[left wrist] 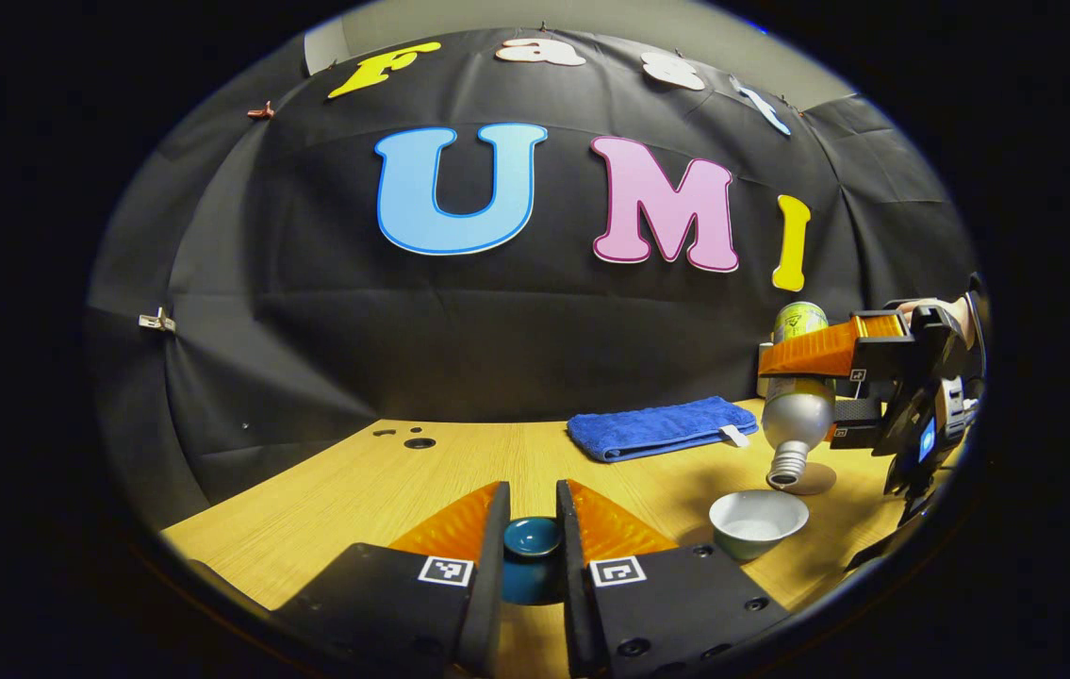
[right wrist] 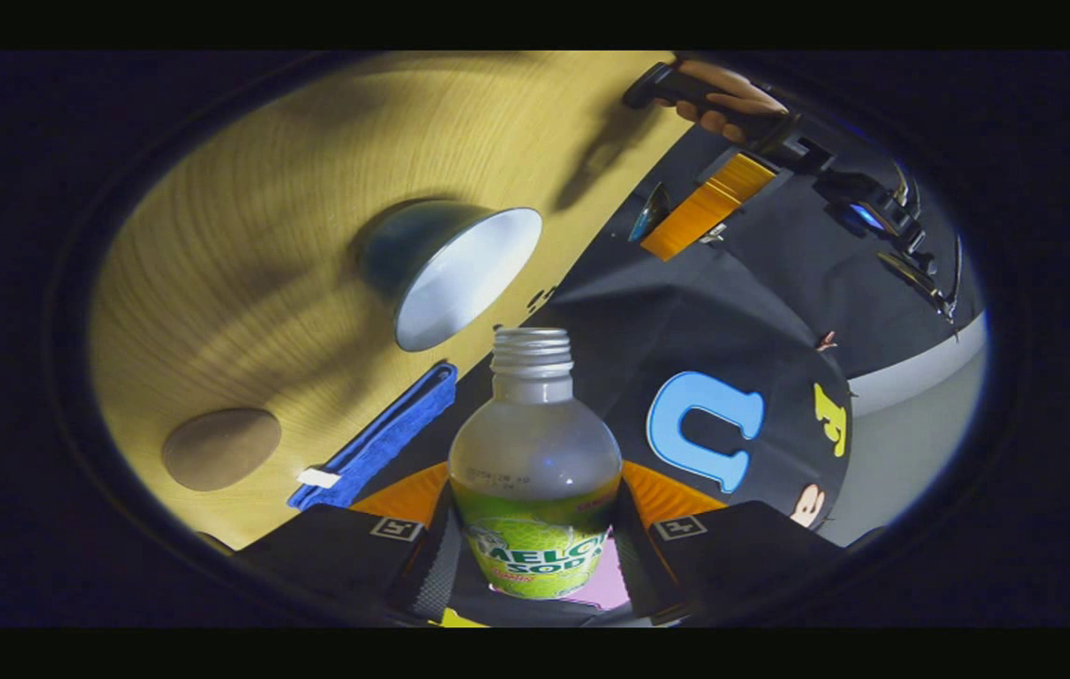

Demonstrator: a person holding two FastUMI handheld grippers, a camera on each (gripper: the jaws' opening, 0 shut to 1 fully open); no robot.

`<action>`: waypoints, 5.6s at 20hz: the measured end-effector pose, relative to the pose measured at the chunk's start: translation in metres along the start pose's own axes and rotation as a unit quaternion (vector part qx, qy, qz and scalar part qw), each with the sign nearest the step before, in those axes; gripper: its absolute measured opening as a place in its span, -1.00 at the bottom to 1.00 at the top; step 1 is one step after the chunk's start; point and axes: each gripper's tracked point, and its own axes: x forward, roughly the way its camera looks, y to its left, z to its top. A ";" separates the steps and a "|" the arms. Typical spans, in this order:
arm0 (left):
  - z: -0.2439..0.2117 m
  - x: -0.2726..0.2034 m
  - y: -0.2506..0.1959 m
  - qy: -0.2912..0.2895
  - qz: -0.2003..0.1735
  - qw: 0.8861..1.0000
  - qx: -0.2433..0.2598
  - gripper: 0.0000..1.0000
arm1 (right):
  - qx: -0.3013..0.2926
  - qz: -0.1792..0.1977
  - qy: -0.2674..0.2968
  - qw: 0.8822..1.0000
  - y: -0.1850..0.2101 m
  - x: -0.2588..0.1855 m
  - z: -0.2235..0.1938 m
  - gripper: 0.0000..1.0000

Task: Open the teacup lid with one hand, grasp the water bottle and pour water into the teacup with the other hand; after pouring, place the water bottle on the coaster and then close the teacup lid.

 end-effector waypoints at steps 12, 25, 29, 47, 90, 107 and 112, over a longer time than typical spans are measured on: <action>0.000 -0.001 0.000 0.000 0.000 1.000 0.000 -0.38 | 0.039 -0.010 0.011 0.999 -0.008 -0.010 -0.005 0.46; 0.000 0.000 0.000 -0.001 0.002 1.000 0.000 -0.38 | 0.643 -0.032 0.152 0.750 0.008 -0.053 -0.066 0.48; 0.000 0.000 0.000 -0.001 0.002 1.000 0.000 -0.38 | 0.774 -0.058 0.149 0.613 0.012 -0.060 -0.077 0.47; -0.001 0.000 0.000 -0.001 0.003 1.000 0.000 -0.38 | 0.907 -0.078 0.131 0.394 0.090 -0.031 -0.080 0.53; -0.008 0.021 -0.160 0.036 -0.175 0.983 0.029 -0.38 | 0.873 -0.151 0.194 0.421 0.080 -0.180 -0.047 0.97; -0.025 0.036 -0.175 0.092 -0.171 0.979 0.064 -0.31 | 0.872 -0.147 0.191 0.425 0.076 -0.177 -0.044 0.97; -0.008 0.023 -0.161 0.042 -0.140 0.989 0.023 0.25 | 0.871 -0.151 0.199 0.424 0.078 -0.179 -0.047 0.97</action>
